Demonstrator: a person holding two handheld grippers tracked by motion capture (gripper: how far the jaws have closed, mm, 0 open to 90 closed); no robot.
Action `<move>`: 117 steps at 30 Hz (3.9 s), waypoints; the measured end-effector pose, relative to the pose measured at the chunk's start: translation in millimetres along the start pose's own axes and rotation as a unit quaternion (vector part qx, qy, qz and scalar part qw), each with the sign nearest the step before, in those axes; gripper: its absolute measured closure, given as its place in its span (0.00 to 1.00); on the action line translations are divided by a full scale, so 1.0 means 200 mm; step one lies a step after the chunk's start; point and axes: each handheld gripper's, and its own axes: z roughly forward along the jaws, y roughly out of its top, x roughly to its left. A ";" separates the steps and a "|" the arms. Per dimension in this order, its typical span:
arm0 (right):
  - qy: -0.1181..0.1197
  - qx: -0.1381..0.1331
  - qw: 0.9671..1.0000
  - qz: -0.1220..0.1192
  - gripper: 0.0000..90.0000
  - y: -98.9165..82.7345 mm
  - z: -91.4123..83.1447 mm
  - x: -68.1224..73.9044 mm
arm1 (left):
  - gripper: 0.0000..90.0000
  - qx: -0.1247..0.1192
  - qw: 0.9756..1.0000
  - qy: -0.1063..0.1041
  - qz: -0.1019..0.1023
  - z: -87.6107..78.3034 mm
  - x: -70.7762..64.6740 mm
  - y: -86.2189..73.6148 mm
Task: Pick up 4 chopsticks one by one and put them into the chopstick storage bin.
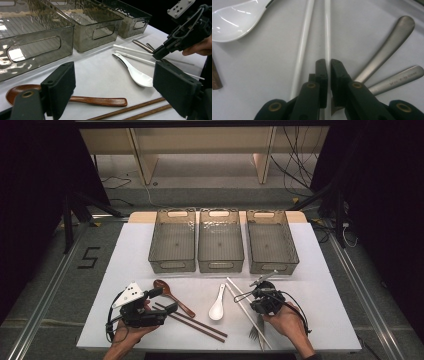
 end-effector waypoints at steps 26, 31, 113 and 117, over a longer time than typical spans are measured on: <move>0.018 -0.095 0.992 -0.087 0.95 0.10 -0.13 0.19 | 0.20 0.027 0.998 -0.019 -0.047 0.09 0.00 0.04; 0.023 -0.109 0.990 -0.089 0.95 0.11 -0.13 0.22 | 0.20 0.025 0.996 -0.034 -0.072 0.14 -0.02 0.06; 0.071 -0.208 0.972 -0.080 0.95 0.18 -0.10 0.39 | 0.75 0.033 0.937 -0.123 -0.325 0.48 -0.10 0.13; 0.072 -0.211 0.972 -0.078 0.95 0.18 -0.11 0.39 | 0.81 0.031 0.937 -0.123 -0.326 0.48 -0.09 0.12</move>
